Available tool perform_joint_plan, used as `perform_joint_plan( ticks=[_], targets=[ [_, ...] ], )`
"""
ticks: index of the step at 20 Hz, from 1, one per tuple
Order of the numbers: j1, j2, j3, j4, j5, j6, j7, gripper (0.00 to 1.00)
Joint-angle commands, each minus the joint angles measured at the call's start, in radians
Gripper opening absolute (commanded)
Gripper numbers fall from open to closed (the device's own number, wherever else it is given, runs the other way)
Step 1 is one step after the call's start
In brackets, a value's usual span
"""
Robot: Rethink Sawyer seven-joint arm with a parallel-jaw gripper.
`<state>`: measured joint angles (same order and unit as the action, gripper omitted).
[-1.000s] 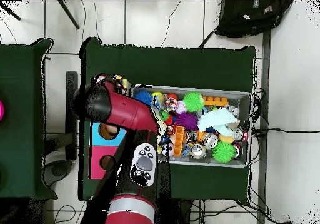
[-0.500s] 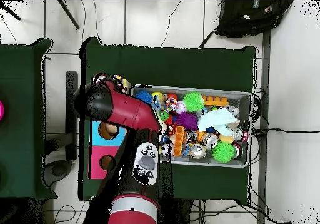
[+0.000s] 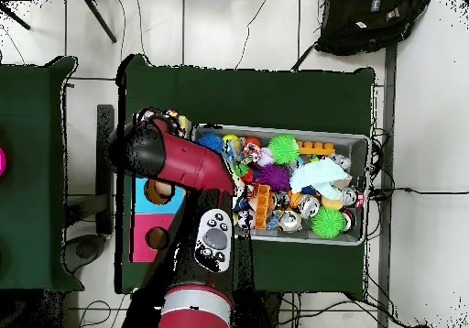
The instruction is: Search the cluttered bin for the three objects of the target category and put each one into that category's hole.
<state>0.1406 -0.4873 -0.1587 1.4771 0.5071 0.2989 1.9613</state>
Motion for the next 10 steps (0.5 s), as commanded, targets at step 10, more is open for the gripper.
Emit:
perform_joint_plan(
  ticks=[10],
  targets=[
    [0.044, 0.105, 0.074, 0.231, -0.016, 0.339, 0.212, 0.0]
  ],
)
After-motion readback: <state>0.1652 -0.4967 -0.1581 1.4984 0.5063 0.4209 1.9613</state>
